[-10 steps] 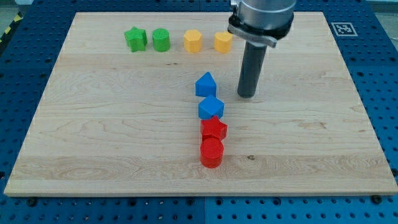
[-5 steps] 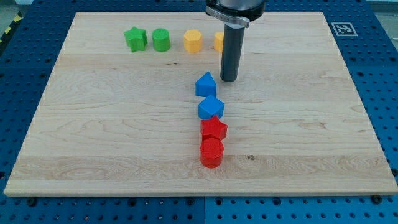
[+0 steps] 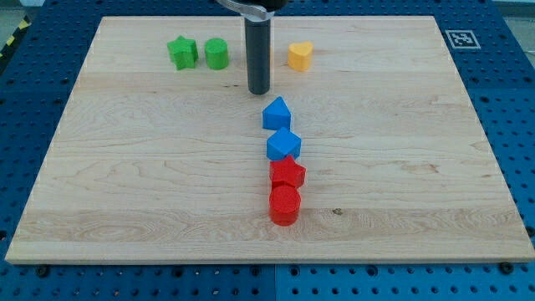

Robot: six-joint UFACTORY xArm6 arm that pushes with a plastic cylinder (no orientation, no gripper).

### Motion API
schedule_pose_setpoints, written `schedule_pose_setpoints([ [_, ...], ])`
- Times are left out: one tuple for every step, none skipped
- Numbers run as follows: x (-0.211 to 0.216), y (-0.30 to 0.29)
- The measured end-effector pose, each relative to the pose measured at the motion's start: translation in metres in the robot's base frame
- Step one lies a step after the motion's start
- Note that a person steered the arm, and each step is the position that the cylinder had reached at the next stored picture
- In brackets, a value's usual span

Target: Point at yellow hexagon

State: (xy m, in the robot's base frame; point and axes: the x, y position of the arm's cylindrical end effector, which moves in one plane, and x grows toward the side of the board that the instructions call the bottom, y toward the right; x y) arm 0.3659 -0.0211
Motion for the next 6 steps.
schedule_pose_setpoints([
  [-0.002, -0.002],
  [-0.014, -0.02],
  [-0.014, -0.02],
  [-0.026, -0.02],
  [-0.031, -0.02],
  [-0.032, -0.021],
])
